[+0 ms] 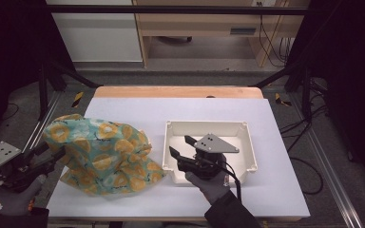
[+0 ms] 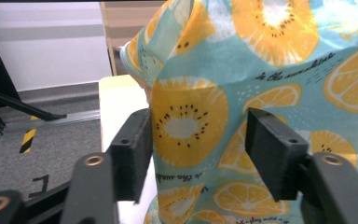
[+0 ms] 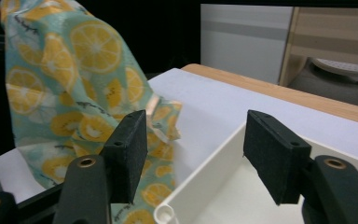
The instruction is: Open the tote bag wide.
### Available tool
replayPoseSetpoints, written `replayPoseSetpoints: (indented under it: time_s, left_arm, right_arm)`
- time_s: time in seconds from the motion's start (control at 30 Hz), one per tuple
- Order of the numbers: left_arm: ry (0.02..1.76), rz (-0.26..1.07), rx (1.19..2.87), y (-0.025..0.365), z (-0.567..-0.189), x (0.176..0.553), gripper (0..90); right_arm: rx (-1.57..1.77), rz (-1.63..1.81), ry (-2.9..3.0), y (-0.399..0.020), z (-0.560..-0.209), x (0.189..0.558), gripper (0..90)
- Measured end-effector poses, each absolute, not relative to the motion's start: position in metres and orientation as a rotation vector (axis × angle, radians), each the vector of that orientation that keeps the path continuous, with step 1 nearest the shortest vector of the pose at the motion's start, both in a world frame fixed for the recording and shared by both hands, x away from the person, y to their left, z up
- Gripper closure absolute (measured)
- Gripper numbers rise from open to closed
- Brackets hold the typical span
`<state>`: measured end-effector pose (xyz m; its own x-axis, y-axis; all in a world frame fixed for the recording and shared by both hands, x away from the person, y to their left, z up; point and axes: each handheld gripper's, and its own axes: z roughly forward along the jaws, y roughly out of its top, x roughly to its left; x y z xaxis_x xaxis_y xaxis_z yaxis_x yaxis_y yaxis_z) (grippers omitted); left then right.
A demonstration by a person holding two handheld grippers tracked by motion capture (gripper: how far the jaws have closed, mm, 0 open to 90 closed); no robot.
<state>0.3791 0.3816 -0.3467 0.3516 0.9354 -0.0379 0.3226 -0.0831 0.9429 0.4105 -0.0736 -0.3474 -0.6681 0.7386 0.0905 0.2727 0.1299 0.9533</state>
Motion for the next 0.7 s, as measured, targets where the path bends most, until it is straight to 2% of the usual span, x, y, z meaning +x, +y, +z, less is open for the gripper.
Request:
replayPoseSetpoints:
  time_s: [0.27, 0.7]
  left_arm:
    - [1.167, 0.758, 1.629, 0.383, -0.354, 0.38, 61.7]
    - [1.189, 0.758, 1.632, 0.382, -0.359, 0.378, 84.6]
  right_arm:
    - [0.92, 1.608, 2.063, -0.043, -0.344, 0.413, 45.5]
    - [0.863, 1.646, 2.121, -0.002, -0.341, 0.418, 54.4]
